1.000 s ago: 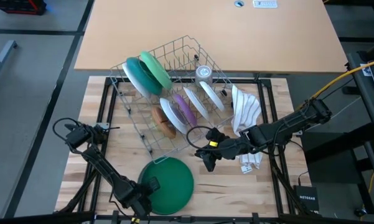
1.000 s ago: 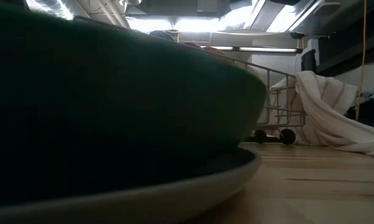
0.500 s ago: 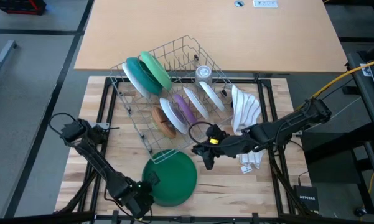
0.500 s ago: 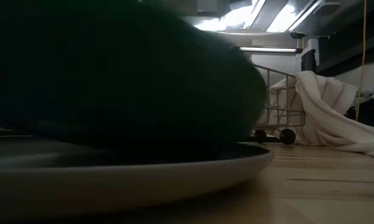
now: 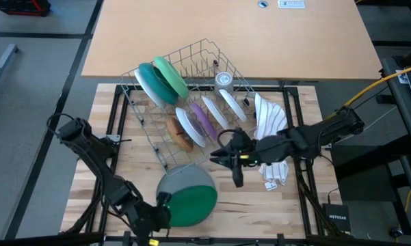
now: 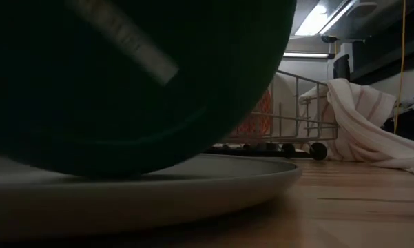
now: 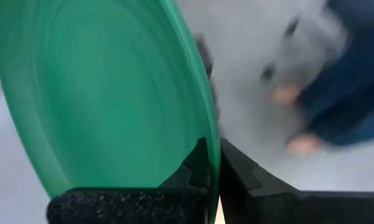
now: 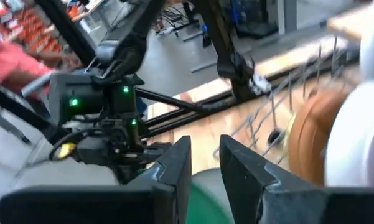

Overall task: Sort dishes
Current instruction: Put the green plate into the dish rack

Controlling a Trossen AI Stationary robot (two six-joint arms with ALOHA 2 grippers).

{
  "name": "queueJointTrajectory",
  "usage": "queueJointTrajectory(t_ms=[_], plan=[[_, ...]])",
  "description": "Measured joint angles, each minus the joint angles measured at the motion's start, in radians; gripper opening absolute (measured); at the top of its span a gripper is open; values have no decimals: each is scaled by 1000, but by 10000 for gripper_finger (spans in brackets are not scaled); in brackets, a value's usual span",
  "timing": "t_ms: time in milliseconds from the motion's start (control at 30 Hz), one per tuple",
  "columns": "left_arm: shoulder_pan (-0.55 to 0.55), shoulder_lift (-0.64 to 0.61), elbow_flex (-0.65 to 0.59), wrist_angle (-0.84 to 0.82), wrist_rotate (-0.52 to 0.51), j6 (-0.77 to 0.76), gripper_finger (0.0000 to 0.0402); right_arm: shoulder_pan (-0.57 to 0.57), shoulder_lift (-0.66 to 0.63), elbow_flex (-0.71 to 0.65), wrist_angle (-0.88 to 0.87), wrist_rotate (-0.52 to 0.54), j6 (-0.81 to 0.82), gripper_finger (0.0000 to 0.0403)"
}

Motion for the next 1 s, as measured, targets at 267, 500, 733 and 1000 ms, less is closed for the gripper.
queueJointTrajectory(t_ms=[267, 500, 733, 1000], plan=[[76, -9, 18, 297, -120, -251, 1, 47, -1, 278, -301, 33, -259, 87], [213, -10, 60, 523, -267, -255, 0, 56, -3, 502, -642, 138, -351, 87], [391, -10, 110, 564, -295, -417, 0, 55, -54, 600, -826, 219, -410, 87], [587, -11, 128, 760, -300, -441, 0, 5, -166, 603, -876, 325, -480, 87]])
